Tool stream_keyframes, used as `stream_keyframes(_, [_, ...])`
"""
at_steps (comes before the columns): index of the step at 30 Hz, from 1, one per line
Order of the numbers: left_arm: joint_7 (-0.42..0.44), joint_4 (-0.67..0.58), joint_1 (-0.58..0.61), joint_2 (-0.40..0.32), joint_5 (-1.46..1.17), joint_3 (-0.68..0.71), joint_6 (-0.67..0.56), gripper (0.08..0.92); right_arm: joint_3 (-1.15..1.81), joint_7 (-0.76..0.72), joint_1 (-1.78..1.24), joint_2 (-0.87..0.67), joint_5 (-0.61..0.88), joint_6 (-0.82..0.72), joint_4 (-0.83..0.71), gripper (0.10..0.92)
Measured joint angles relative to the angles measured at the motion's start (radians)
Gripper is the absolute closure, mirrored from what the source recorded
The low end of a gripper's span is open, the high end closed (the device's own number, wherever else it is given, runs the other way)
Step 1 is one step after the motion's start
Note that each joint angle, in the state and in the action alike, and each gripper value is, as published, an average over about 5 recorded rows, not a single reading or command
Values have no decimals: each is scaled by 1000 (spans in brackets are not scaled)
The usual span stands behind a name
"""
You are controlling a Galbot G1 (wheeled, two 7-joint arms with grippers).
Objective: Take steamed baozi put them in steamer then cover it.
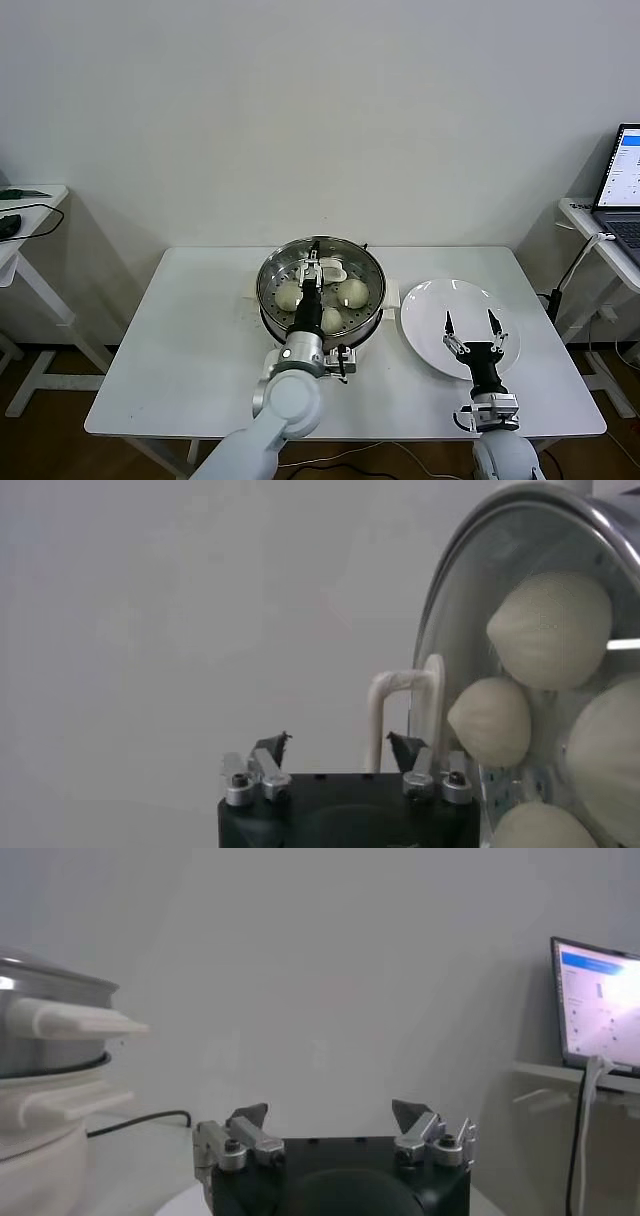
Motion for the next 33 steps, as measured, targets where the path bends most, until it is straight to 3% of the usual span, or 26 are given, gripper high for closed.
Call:
stream_keyframes(10, [2, -165, 76, 94, -88, -43, -11, 177, -5, 5, -12, -9, 13, -15, 28, 203])
stream_keyframes(17, [-10, -270, 206, 148, -231, -226, -69, 177, 2, 11, -26, -11, 74, -51, 63, 203])
stream_keyframes(26, [-63, -249, 378, 136, -738, -584, -378, 177, 14, 15, -58, -9, 157, -75, 113, 203])
stream_keyframes(33, [-46, -199, 466, 104, -1113, -766, -571, 177, 30, 16, -83, -2, 192, -75, 133, 203])
